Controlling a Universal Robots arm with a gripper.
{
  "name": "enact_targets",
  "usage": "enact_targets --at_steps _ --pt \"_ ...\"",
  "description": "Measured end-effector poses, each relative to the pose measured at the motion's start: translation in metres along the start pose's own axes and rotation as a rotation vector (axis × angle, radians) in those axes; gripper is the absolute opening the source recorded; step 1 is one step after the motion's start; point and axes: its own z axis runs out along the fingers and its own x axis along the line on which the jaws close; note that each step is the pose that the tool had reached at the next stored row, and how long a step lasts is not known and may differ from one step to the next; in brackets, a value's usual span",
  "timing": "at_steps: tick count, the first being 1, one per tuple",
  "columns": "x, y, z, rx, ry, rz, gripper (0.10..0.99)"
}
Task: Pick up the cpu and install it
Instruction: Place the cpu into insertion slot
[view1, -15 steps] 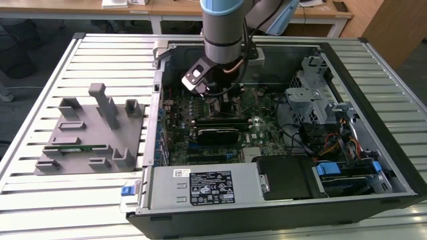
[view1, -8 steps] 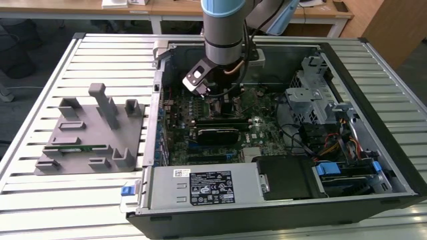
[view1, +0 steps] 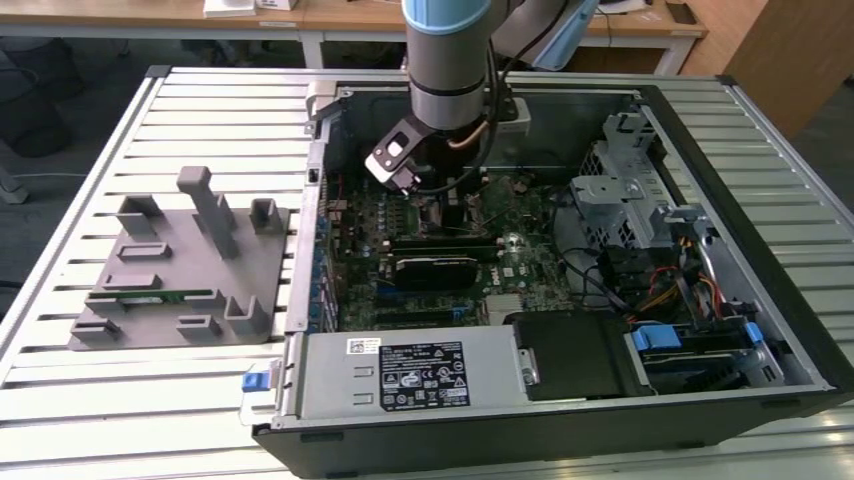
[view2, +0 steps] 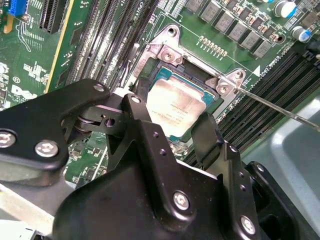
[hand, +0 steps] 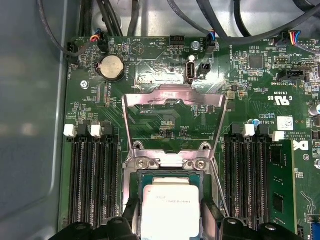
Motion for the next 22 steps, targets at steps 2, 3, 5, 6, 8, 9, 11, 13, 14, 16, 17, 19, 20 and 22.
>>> enact_targets --at_steps 2,3,5,6,8,9,11,13,14,16,17,19,20,22 --pt "0.0001 0.0002 -0.0014 0.0 -0.0009 0.0 0.616" --pt "0.0001 0.0003 -0.0024 0.0 -0.0023 0.0 0.616" --pt "0.0002 0.0005 -0.0054 0.0 -0.0035 0.0 0.616" --pt "0.0002 0.0007 -0.0074 0.0 -0.0042 0.0 0.616" --pt "0.0004 0.0011 -0.0117 0.001 -0.0052 0.0 0.616" --pt "0.0004 0.0012 -0.0138 0.001 -0.0058 -0.001 0.616" --pt "0.0005 0.0015 -0.0176 0.002 -0.0065 0.0 0.6" --pt "0.0006 0.0019 -0.0212 0.004 -0.0067 0.0 0.537" --pt "0.0006 0.0021 -0.0228 0.006 -0.0069 -0.001 0.475" --pt "0.0007 0.0024 -0.026 0.008 -0.0073 0.0 0.416" --pt "0.0008 0.0026 -0.0275 0.01 -0.0073 0.0 0.357" --pt "0.0009 0.003 -0.0309 0.012 -0.0074 0.0 0.298" --pt "0.0009 0.0031 -0.0325 0.014 -0.0075 0.0 0.239" --pt "0.001 0.0034 -0.0355 0.016 -0.0077 0.0 0.18"
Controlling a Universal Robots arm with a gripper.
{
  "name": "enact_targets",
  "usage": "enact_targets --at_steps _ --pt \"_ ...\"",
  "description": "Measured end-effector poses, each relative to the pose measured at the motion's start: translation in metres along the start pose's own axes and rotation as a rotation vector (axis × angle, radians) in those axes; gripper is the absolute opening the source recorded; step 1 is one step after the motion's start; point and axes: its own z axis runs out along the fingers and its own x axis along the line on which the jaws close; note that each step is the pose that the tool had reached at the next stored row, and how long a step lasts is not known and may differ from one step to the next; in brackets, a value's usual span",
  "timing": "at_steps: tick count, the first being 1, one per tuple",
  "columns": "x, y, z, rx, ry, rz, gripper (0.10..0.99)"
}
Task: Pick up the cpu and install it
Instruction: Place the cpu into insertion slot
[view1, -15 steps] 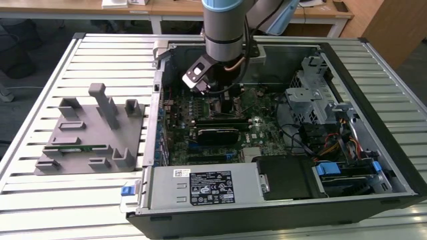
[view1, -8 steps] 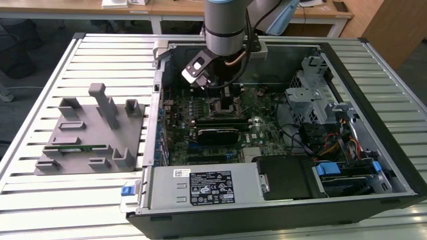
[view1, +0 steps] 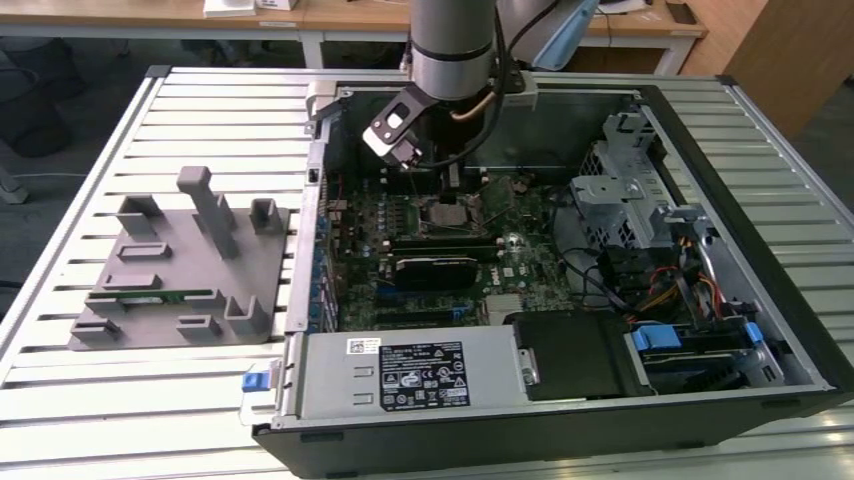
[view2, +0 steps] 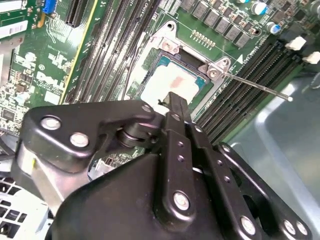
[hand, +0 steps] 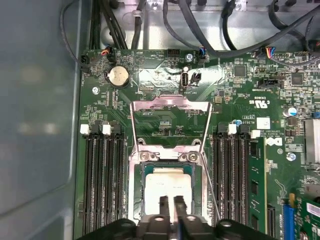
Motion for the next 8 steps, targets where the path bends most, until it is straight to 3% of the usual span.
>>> enact_targets --at_steps 2,8 --pt "0.0001 0.0002 -0.0031 0.002 0.0 0.0 0.106" --pt "0.0002 0.0008 -0.0108 0.006 0.0 0.0 0.106"
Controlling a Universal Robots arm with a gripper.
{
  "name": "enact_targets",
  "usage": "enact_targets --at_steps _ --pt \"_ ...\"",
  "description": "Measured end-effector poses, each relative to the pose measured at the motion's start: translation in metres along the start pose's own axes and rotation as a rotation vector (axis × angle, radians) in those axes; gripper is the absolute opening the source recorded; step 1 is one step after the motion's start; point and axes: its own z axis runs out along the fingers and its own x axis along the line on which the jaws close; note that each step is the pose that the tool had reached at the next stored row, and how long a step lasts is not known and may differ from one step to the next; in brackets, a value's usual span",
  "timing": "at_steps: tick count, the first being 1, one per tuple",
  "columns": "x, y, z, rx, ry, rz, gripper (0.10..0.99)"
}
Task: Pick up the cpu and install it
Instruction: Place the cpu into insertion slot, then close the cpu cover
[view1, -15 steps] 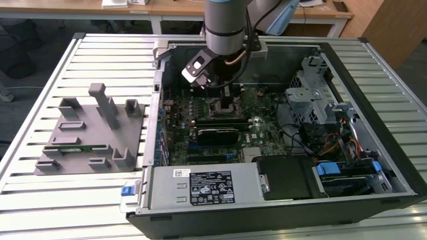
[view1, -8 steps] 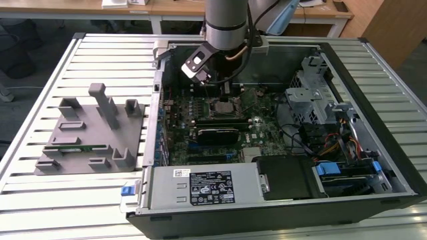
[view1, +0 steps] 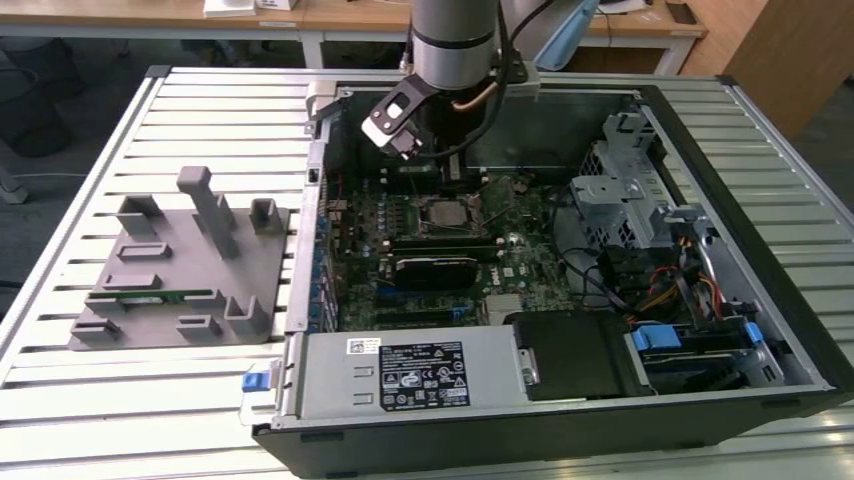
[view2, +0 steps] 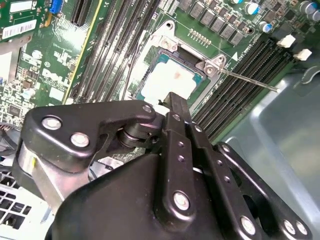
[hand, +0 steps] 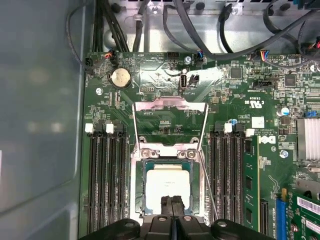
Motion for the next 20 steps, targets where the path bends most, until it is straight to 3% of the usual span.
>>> enact_targets --at_steps 7,20 --pt "0.0001 0.0005 -0.0071 0.002 -0.0002 0.0 0.106" --pt "0.0003 0.0025 -0.0355 0.019 0.0008 0.0 0.106"
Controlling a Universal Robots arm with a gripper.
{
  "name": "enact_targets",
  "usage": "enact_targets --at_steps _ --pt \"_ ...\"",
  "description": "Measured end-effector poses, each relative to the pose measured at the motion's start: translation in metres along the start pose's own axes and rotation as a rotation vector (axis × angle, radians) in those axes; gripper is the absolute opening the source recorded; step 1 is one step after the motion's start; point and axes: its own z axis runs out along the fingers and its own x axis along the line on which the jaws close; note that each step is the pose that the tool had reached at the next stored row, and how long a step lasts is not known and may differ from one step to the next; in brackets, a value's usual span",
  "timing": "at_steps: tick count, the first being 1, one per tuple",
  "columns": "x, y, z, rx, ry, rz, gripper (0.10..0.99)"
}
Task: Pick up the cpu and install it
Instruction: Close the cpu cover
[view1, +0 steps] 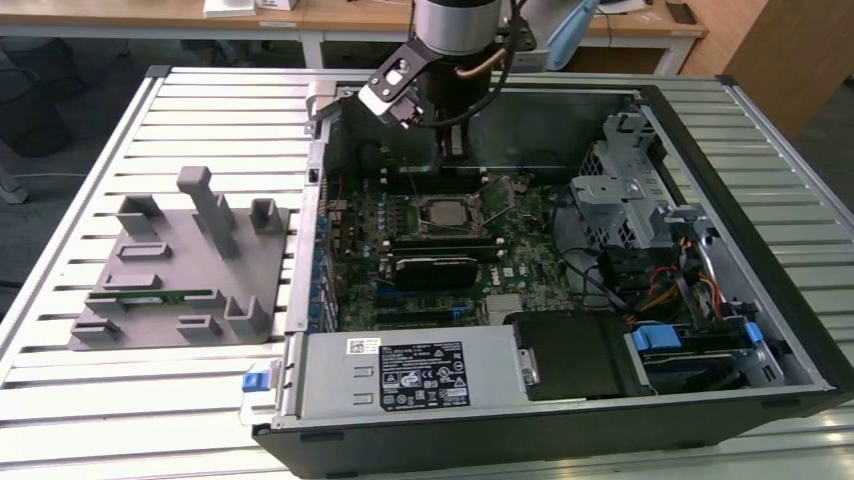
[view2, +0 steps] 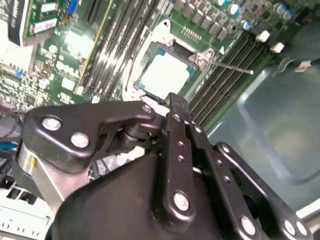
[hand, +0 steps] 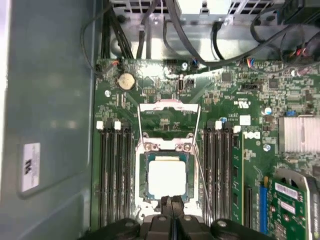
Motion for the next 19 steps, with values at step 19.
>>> enact_targets --at_steps 19 --pt "-0.012 0.0152 0.0002 0.002 0.0032 0.0 0.106"
